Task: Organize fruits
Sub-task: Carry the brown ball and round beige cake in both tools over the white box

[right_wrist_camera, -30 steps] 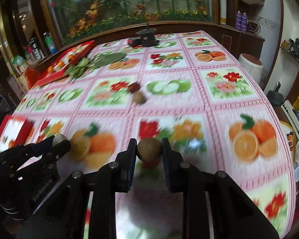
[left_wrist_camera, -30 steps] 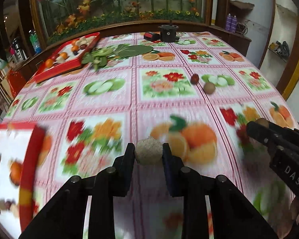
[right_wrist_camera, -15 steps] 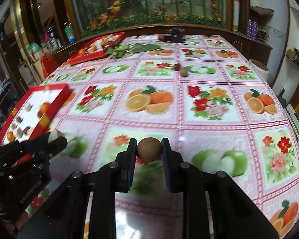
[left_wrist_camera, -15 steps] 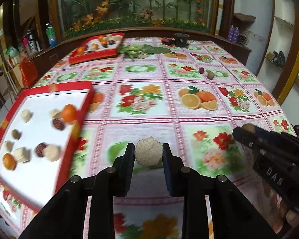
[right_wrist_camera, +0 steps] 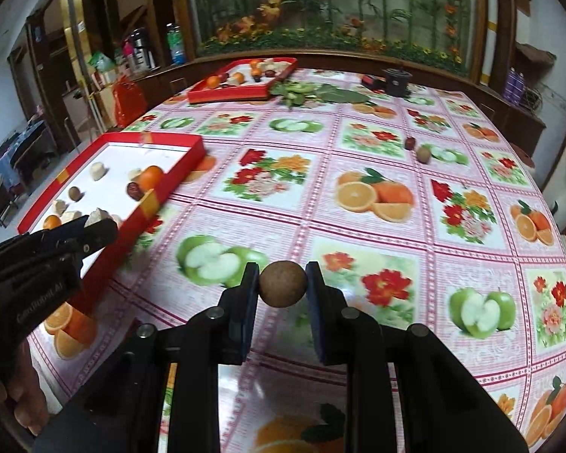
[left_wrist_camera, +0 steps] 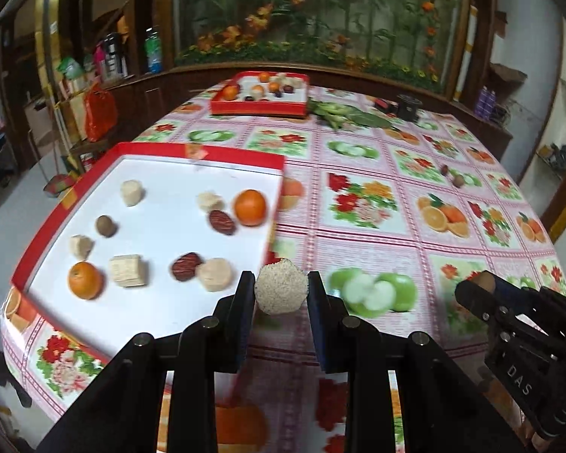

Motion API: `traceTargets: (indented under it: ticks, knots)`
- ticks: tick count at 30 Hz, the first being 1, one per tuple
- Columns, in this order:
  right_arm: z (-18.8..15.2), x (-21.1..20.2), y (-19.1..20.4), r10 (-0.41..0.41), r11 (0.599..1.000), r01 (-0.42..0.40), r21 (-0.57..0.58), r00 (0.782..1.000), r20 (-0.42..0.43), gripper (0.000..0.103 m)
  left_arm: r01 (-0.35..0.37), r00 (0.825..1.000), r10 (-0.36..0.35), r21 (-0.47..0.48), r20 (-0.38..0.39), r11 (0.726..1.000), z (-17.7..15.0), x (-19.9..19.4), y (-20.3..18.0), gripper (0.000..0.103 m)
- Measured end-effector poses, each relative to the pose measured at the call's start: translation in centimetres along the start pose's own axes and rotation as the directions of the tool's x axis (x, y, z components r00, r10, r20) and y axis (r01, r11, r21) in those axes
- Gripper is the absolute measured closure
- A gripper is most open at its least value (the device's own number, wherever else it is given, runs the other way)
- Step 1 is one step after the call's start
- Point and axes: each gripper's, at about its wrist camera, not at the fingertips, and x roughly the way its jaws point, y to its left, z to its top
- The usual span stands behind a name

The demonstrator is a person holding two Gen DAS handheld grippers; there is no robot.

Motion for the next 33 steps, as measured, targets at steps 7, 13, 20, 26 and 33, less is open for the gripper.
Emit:
traceTargets:
  ticks: [7, 13, 20, 26, 33]
  knots:
    - [0.8, 0.5, 2.7, 0.036, 0.998, -0.036, -0.049, 0.999, 0.001, 0.076, -0.039, 0.999, 0.039, -0.05, 0.0, 0.998, 0.2, 0.2, 2.6, 0.077]
    - [1.9, 0.3, 4.6, 0.066, 0.994, -0.065, -0.084, 0.998, 0.016, 0.076, -0.057, 0.998, 0.058, -0.079, 0.01, 0.995, 0.6, -0.1, 3.9, 0.077]
    - [3.0, 0.4, 6.9, 0.106, 0.987, -0.102, -0.12, 0.994, 0.026, 0.076, -0.077, 0.997, 0.079, -0.111, 0.021, 0.991, 1.4, -0.2, 5.6, 0.077]
    - [3.9, 1.1, 9.4, 0.151, 0.978, -0.146, -0.152, 0.988, 0.026, 0.076, -0.103, 0.994, 0.106, -0.141, 0.016, 0.985, 1.7, 0.1, 7.4, 0.077]
    - [5.0, 2.3, 11.8, 0.195, 0.966, -0.187, -0.181, 0.981, 0.025, 0.076, -0.163, 0.986, 0.164, -0.174, -0.01, 0.971, 2.5, 1.1, 10.0, 0.077]
